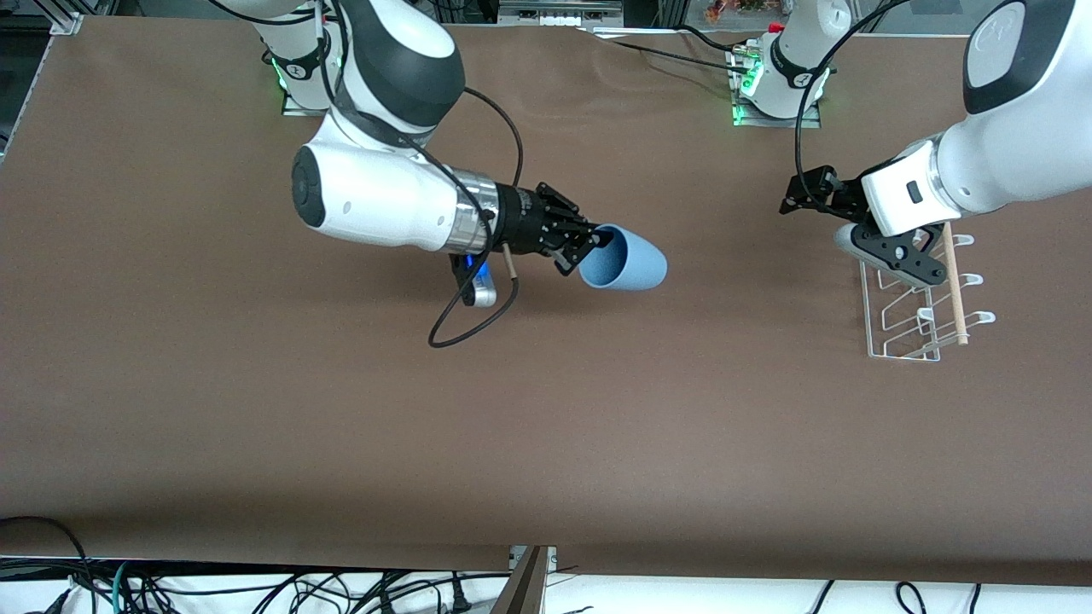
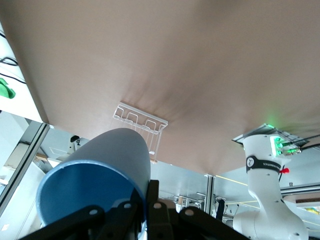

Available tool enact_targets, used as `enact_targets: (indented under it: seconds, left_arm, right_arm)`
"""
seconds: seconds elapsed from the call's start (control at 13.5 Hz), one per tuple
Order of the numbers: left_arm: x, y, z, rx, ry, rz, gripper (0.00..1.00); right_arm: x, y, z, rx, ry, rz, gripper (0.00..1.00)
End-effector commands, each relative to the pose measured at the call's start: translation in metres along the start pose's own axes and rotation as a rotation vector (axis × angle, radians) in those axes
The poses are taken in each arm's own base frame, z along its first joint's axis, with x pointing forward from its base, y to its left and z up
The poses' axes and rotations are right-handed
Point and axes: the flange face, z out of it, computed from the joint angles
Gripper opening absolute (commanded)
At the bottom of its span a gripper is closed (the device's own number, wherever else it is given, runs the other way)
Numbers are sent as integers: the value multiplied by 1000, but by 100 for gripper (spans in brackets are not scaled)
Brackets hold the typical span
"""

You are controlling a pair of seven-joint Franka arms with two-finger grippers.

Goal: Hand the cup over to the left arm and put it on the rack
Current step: 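Lift the cup with the right gripper toward the table's middle, then hold the cup out while the left gripper reaches its rim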

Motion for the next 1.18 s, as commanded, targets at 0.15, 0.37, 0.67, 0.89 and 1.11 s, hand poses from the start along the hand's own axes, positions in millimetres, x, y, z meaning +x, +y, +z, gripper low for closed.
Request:
enact_targets:
  seconds: [0.15, 0.37, 0.67, 0.89, 1.11]
  left_arm:
    - [14, 42, -5, -191, 82, 243, 100]
    - [23, 62, -4, -187, 157, 485, 100]
    - [29, 91, 10, -201, 204, 792, 100]
    - [30, 99, 22, -233, 217, 911, 100]
    - [42, 87, 45, -209, 249, 1021, 100]
  right_arm:
    - [-32, 11, 40, -38, -45, 14, 0]
    - [-42, 12, 42, -39, -55, 5, 0]
    - [-40, 12, 43, -40, -55, 9, 0]
    - [-40, 12, 43, -42, -55, 9, 0]
    - [-39, 12, 43, -46, -54, 9, 0]
